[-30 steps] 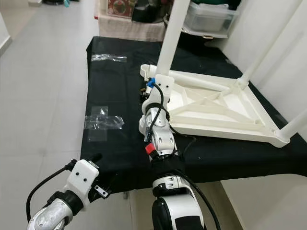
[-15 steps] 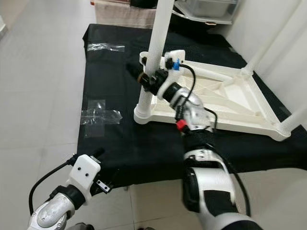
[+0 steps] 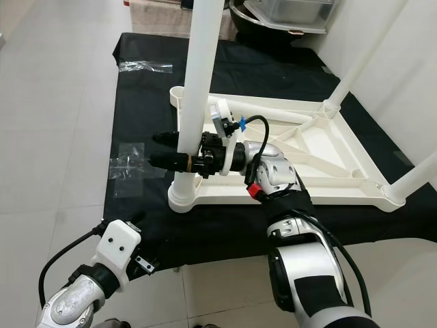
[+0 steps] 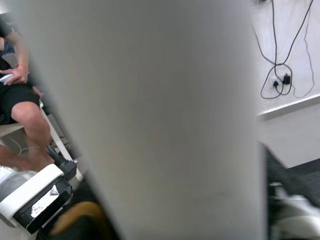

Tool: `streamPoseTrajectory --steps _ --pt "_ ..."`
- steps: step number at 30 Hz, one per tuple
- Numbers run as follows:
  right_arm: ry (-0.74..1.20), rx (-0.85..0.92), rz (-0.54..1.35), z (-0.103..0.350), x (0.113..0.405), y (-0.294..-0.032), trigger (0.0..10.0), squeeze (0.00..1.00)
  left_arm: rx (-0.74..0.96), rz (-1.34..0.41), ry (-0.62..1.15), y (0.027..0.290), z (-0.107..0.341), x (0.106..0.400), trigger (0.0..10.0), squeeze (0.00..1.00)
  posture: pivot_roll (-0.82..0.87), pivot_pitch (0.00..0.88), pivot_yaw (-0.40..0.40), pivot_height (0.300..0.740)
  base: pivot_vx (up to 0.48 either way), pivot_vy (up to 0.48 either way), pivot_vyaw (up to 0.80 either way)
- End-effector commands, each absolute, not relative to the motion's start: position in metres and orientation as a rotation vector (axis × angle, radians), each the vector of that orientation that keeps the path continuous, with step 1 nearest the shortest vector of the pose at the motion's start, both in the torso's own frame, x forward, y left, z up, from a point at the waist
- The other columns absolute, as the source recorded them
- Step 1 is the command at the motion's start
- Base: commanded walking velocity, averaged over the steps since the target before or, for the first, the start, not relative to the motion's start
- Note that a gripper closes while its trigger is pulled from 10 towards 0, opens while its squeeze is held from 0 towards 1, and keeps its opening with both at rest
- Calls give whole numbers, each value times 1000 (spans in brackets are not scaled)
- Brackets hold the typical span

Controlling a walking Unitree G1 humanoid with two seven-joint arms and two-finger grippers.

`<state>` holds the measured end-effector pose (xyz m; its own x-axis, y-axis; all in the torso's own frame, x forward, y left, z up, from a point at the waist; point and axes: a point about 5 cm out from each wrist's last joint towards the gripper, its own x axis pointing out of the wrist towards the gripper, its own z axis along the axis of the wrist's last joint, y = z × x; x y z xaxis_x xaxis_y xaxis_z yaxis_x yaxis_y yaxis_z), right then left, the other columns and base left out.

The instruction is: Building children table

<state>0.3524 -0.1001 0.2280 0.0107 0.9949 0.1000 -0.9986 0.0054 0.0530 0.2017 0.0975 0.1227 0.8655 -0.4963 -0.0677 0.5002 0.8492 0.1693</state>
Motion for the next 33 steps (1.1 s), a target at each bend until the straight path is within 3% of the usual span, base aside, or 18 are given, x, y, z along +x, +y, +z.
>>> streamPoseTrajectory --steps 1,10,13,15,17,18,20,23,24,25,26,29,30,33 --pt "-42 130 1577 228 352 -93 0 0 179 -534 51 97 118 200 10000 0 157 121 -147 740 0 0 0" --pt "-75 98 1436 224 356 -93 0 0 177 -535 52 96 118 200 10000 0 151 118 -145 740 0 0 0" --pt "-55 91 623 217 393 -106 0 0 173 -537 53 96 117 200 10000 0 150 121 -146 740 0 0 0" --pt "-55 91 623 217 393 -106 0 0 173 -537 53 96 117 200 10000 0 150 121 -146 740 0 0 0" --pt "9 88 146 203 396 -129 0 0 175 -535 55 97 117 201 10000 0 139 117 -139 740 0 0 0" --pt "9 88 146 203 396 -129 0 0 175 -535 55 97 117 201 10000 0 139 117 -139 740 0 0 0" --pt "20 93 -136 195 382 -139 0 0 177 -529 54 98 117 202 10000 0 138 119 -139 740 0 0 0" --pt "25 117 -193 193 372 -130 0 0 180 -522 51 99 117 202 10000 0 143 122 -141 740 0 0 0" --pt "16 129 -155 194 370 -121 1922 0 181 -519 50 99 117 203 10000 0 144 120 -144 740 0 0 0" --pt "-7 169 -89 196 371 -110 9255 0 182 -519 51 99 117 203 10000 0 142 119 -142 740 0 0 0" --pt "-44 189 -32 200 371 -103 10000 0 181 -519 51 99 117 203 10000 0 142 119 -142 740 0 0 0" --pt "-70 201 3 203 371 -98 10000 0 180 -519 51 99 117 203 10000 0 140 119 -140 740 0 0 0" --pt "-104 216 1 206 372 -95 10000 1000 180 -520 51 99 117 203 10000 0 140 120 -139 740 0 0 0" --pt "-218 227 33 222 376 -100 10000 1000 178 -524 51 98 117 203 10000 0 141 121 -140 740 0 0 0"
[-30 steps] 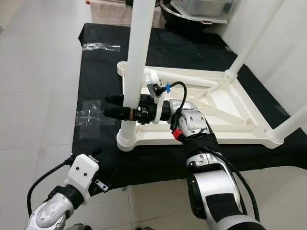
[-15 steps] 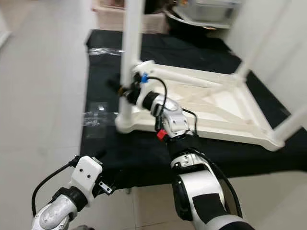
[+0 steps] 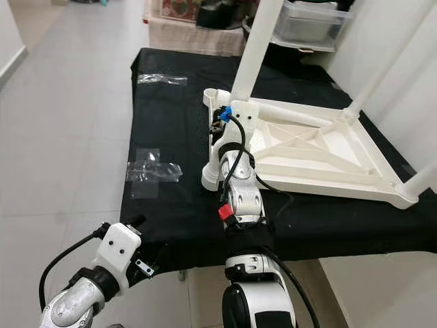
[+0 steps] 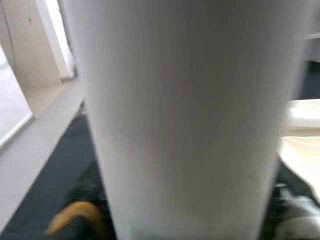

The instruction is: Building children table

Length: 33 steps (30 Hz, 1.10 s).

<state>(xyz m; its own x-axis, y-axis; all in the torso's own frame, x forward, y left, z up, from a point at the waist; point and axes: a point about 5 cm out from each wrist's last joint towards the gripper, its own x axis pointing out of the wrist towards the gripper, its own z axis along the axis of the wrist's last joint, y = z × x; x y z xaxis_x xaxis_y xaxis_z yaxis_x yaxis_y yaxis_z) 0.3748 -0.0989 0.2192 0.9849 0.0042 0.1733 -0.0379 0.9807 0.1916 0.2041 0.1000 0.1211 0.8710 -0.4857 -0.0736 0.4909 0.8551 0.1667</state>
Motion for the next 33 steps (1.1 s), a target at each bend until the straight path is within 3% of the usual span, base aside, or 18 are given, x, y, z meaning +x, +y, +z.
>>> streamPoseTrajectory --steps 1,2,5,6,8,10,12,15,20,23,24,25,26,33 --pt "-218 227 33 222 376 -100 10000 1000 178 -524 51 98 117 203 10000 0 141 121 -140 740 0 0 0" --pt "-244 271 119 230 382 -105 10000 0 177 -525 52 98 117 203 10000 0 141 121 -140 740 0 0 0" --pt "-288 270 223 244 389 -120 10000 0 175 -526 52 98 117 203 10000 0 141 121 -140 740 0 0 0" --pt "-258 312 336 246 391 -124 10000 0 175 -527 52 98 117 204 10000 0 136 119 -141 740 0 0 0" --pt "-258 312 336 246 391 -124 10000 0 175 -527 52 98 117 204 10000 0 136 119 -141 740 0 0 0" --pt "-179 334 725 245 385 -123 10000 0 177 -528 51 98 117 204 10000 0 141 122 -140 740 0 0 0" --pt "-179 334 725 245 385 -123 10000 0 177 -528 51 98 117 204 10000 0 141 122 -140 740 0 0 0" --pt "-97 260 1286 240 353 -117 10000 0 180 -529 51 98 117 204 10000 0 144 122 -144 740 0 0 0" --pt "-45 199 1516 238 343 -105 10000 0 181 -526 52 99 117 204 10000 0 149 126 -143 740 0 0 0" --pt "-40 182 1563 237 343 -103 10000 0 181 -526 53 99 117 204 10000 0 149 126 -143 740 0 0 0" --pt "-9 122 1601 232 343 -98 9294 0 180 -527 54 99 117 204 10000 0 145 127 -141 740 0 0 0" --pt "-9 122 1601 232 343 -98 9294 0 180 -527 54 99 117 204 10000 0 145 127 -141 740 0 0 0" --pt "15 80 1608 227 345 -94 0 0 179 -528 54 99 117 204 10000 0 145 127 -141 740 0 0 0" --pt "-11 49 1524 227 350 -92 0 0 179 -527 55 99 117 204 10000 0 144 128 -140 740 0 0 0"
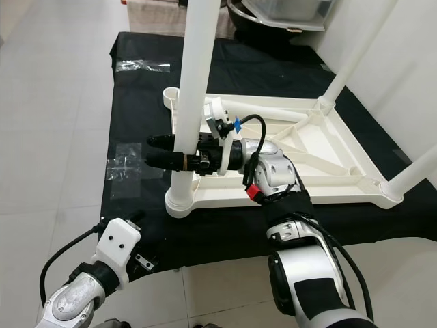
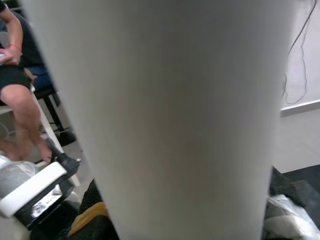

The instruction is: Building children table

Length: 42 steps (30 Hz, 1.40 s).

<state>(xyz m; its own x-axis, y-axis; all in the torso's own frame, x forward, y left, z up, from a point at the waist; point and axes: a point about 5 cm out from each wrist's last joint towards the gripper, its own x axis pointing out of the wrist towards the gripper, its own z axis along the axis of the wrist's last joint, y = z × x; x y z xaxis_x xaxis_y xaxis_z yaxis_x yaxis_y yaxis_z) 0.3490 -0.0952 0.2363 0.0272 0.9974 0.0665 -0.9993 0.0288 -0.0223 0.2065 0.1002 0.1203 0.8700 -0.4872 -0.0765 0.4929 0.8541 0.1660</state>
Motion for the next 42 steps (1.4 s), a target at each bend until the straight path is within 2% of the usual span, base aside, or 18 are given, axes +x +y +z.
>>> streamPoseTrajectory --steps 1,5,8,10,15,21,22,24,25,26,27,28,31,32,33,34,36,42 --pt "-11 49 1524 227 350 -92 0 0 179 -527 55 99 117 204 10000 0 144 128 -140 740 0 0 0" --pt "-91 99 1278 234 361 -92 0 0 178 -528 55 99 117 205 10000 0 138 129 -138 740 0 0 0" --pt "-92 154 737 230 384 -96 0 0 177 -531 55 98 117 205 10000 0 143 132 -141 740 0 0 0" --pt "-92 154 737 230 384 -96 0 0 177 -531 55 98 117 205 10000 0 143 132 -141 740 0 0 0" --pt "-5 59 12 203 385 -132 0 0 181 -533 55 98 116 204 10000 0 140 96 -137 740 0 0 0" --pt "-3 98 -189 197 363 -125 0 0 185 -539 57 97 114 202 10000 0 145 75 -138 740 0 0 0" --pt "-31 128 -160 202 364 -117 3137 0 184 -538 58 97 113 202 10000 0 141 68 -138 740 0 0 0" --pt "-31 128 -160 202 364 -117 3137 0 184 -538 58 97 113 202 10000 0 141 68 -138 740 0 0 0" --pt "-67 151 -117 208 366 -110 10000 0 184 -539 58 97 113 202 10000 0 140 70 -137 740 0 0 0" --pt "-126 189 -53 217 369 -104 10000 769 182 -540 58 97 113 203 10000 0 135 78 -133 740 0 0 0" --pt "-126 189 -53 217 369 -104 10000 769 182 -540 58 97 113 203 10000 0 135 78 -133 740 0 0 0" --pt "-175 211 -1 223 372 -102 10000 1000 181 -541 58 97 113 203 10000 0 135 78 -133 740 0 0 0" --pt "-220 228 23 231 376 -106 10000 1000 180 -542 58 97 113 203 10000 0 134 80 -134 740 0 0 0" --pt "-256 213 51 237 381 -114 10000 553 180 -543 58 96 113 204 10000 0 136 80 -136 740 0 0 0" --pt "-256 213 51 237 381 -114 10000 553 180 -543 58 96 113 204 10000 0 136 80 -136 740 0 0 0" --pt "-195 283 203 240 385 -111 10000 0 180 -543 57 96 114 204 10000 0 137 83 -138 740 0 0 0" --pt "-195 283 203 240 385 -111 10000 0 180 -543 57 96 114 204 10000 0 137 83 -138 740 0 0 0" --pt "-193 252 780 258 374 -112 10000 0 179 -544 58 97 113 203 10000 0 132 77 -136 740 0 0 0"
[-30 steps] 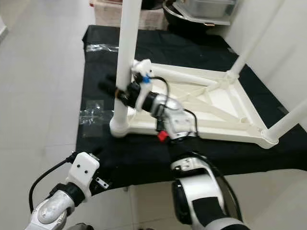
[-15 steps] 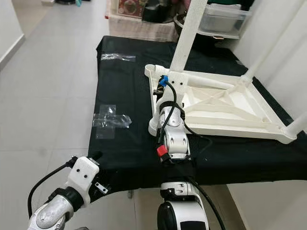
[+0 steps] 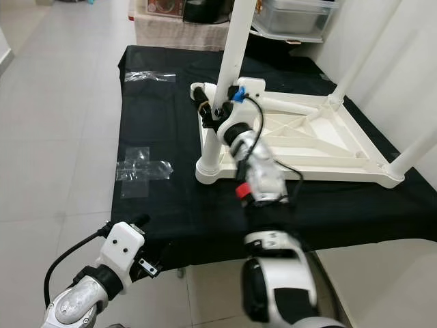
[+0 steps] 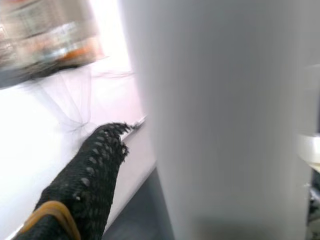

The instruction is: Building children table

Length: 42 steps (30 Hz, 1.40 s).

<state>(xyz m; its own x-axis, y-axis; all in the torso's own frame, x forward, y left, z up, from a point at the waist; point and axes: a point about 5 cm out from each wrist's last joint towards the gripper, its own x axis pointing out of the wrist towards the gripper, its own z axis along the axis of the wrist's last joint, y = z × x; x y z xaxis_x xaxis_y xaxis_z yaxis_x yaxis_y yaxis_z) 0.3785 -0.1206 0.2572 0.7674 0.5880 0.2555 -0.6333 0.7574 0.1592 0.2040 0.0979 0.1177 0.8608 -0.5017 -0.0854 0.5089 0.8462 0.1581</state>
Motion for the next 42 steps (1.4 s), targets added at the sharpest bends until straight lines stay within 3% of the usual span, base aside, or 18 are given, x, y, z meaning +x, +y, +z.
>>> streamPoseTrajectory --steps 1,2,3,5,6,14,15,20,25,28,30,31,32,33,35,36,37,42 --pt "-193 252 780 258 374 -112 10000 0 179 -544 58 97 113 203 10000 0 132 77 -136 740 0 0 0" --pt "-175 193 980 255 364 -112 10000 0 179 -546 59 97 113 203 10000 0 136 79 -134 740 0 0 0" --pt "-175 193 980 255 364 -112 10000 0 179 -546 59 97 113 203 10000 0 136 79 -134 740 0 0 0" --pt "-86 191 1436 245 337 -103 10000 0 182 -542 59 97 114 203 10000 0 148 88 -139 740 0 0 0" --pt "-65 186 1557 243 330 -99 10000 0 182 -540 58 97 114 202 10000 0 148 89 -140 740 0 0 0" --pt "30 78 1692 229 327 -84 10000 0 178 -543 63 97 114 202 10000 0 150 94 -139 740 0 0 0" --pt "40 66 1697 226 327 -82 0 0 177 -545 63 97 114 202 10000 0 150 97 -137 740 0 0 0" --pt "43 74 1711 226 327 -81 0 0 176 -544 63 97 115 202 10000 0 151 98 -139 740 0 0 0" --pt "-24 43 1535 225 338 -83 0 0 177 -540 63 97 114 203 10000 0 148 95 -137 740 0 0 0" --pt "-63 68 1215 226 353 -82 0 0 176 -541 63 97 114 203 10000 0 147 96 -137 740 0 0 0" --pt "-58 77 1127 226 358 -81 0 0 176 -542 62 97 114 203 10000 0 147 96 -137 740 0 0 0" --pt "-58 64 951 225 366 -81 0 0 177 -542 62 98 114 204 10000 0 143 99 -135 740 0 0 0" --pt "-58 64 951 225 366 -81 0 0 177 -542 62 98 114 204 10000 0 143 99 -135 740 0 0 0" --pt "-57 54 837 224 371 -82 0 0 176 -541 62 98 114 204 10000 0 143 99 -135 740 0 0 0" --pt "32 -20 270 207 381 -111 0 0 178 -541 62 99 114 204 10000 0 131 97 -131 740 0 0 0" --pt "32 -20 270 207 381 -111 0 0 178 -541 62 99 114 204 10000 0 131 97 -131 740 0 0 0" --pt "71 -37 -25 197 375 -130 0 0 179 -542 62 98 114 204 10000 0 136 95 -134 740 0 0 0" --pt "70 -1 -87 191 364 -123 0 0 179 -543 61 97 114 204 10000 0 139 96 -138 740 0 0 0"
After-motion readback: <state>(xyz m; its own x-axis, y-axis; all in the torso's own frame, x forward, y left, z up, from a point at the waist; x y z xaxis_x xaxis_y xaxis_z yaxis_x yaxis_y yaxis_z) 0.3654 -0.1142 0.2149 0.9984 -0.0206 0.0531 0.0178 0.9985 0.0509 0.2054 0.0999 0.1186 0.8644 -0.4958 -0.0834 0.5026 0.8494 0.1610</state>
